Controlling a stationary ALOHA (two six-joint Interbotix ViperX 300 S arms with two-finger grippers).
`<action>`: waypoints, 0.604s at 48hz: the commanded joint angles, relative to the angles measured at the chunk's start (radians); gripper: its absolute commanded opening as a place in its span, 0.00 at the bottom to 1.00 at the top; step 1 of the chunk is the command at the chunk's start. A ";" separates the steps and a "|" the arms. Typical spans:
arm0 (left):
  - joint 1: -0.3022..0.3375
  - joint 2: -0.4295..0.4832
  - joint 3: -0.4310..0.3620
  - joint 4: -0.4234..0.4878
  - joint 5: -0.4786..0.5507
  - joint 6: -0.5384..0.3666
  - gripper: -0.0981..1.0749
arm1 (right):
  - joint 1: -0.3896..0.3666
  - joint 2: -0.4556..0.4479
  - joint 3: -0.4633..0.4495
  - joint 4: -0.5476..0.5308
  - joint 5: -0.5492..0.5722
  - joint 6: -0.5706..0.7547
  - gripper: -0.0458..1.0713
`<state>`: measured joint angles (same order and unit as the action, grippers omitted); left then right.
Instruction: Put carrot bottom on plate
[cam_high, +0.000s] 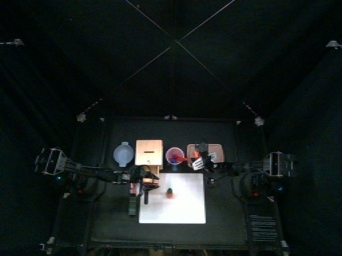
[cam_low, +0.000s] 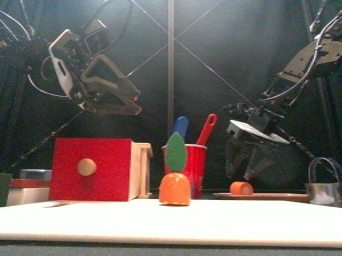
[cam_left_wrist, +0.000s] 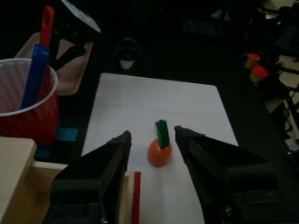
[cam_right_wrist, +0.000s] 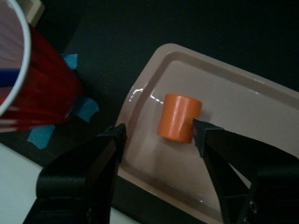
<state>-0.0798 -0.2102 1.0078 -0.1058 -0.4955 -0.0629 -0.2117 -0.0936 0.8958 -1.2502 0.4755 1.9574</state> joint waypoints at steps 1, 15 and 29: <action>-0.002 -0.003 -0.028 -0.002 -0.011 0.000 0.79 | 0.002 -0.041 0.002 0.000 0.017 0.000 0.87; -0.005 -0.002 -0.028 -0.018 -0.009 0.000 0.79 | 0.006 -0.069 0.020 0.000 0.021 0.000 0.87; -0.005 -0.003 -0.025 -0.020 -0.011 0.000 0.79 | 0.006 -0.069 0.020 0.000 0.023 0.002 0.87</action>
<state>-0.0828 -0.2102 1.0063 -0.1227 -0.4955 -0.0629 -0.2071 -0.1304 0.9250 -1.2487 0.4955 1.9574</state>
